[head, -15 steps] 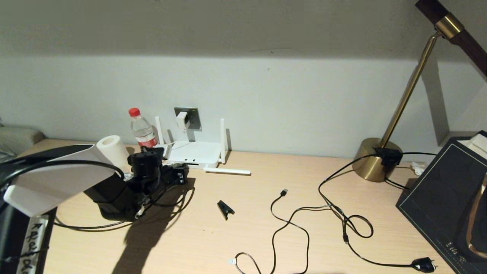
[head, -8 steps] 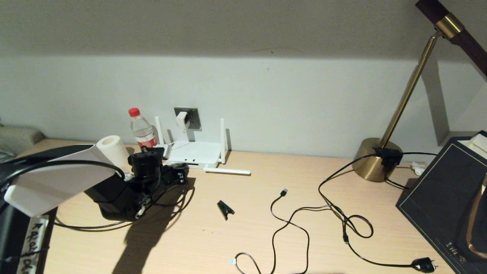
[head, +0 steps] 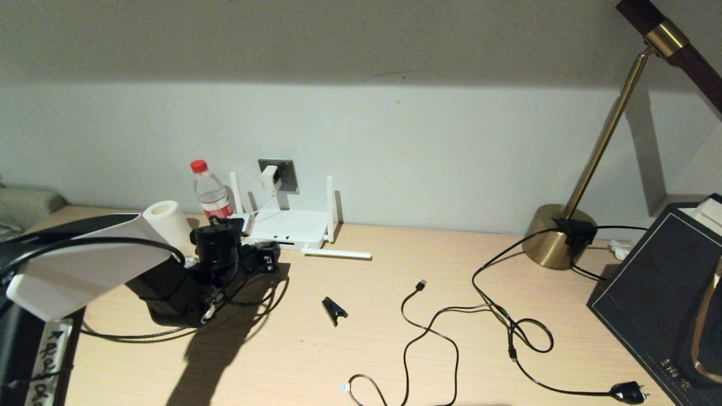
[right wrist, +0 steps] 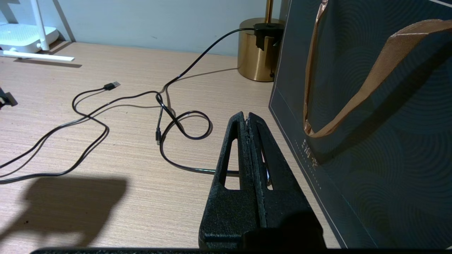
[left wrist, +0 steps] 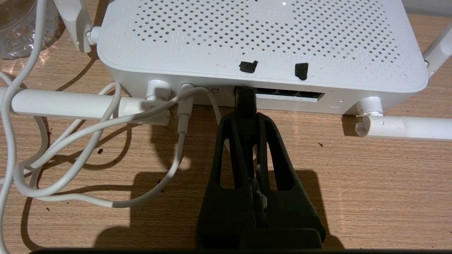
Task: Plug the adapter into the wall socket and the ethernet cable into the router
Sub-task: Plug cable into router interface
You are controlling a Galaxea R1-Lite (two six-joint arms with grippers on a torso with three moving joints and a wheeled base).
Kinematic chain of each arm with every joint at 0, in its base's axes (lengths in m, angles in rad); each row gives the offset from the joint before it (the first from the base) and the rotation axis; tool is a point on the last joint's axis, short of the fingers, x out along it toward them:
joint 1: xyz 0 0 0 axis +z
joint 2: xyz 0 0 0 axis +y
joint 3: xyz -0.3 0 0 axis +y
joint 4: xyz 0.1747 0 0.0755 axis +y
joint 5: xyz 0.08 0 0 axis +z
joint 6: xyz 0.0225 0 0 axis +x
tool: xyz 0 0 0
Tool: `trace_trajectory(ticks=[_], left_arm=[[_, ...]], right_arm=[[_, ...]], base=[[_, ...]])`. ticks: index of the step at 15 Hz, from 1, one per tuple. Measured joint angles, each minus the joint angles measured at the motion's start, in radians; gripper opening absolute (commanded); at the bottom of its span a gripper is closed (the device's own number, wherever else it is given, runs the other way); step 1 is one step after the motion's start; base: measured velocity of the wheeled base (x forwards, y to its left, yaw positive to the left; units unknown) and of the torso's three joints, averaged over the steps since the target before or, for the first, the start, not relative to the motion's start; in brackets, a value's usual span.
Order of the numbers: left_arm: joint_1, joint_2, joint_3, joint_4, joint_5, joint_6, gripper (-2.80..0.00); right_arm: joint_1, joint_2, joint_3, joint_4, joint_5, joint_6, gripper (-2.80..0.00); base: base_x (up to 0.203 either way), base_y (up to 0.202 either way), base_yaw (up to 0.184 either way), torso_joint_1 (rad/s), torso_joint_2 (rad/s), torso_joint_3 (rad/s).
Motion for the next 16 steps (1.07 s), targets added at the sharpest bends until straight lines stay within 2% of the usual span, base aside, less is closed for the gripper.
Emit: trace_trajectory(ticks=[16], left_arm=[[-0.001,0.002,-0.007,0.002,0.0,0.0,-2.8]], right_arm=[[0.0,0.0,0.0,0.0,0.0,0.0,-2.8]], base=[[0.0,0.0,0.0,0.0,0.0,0.0]])
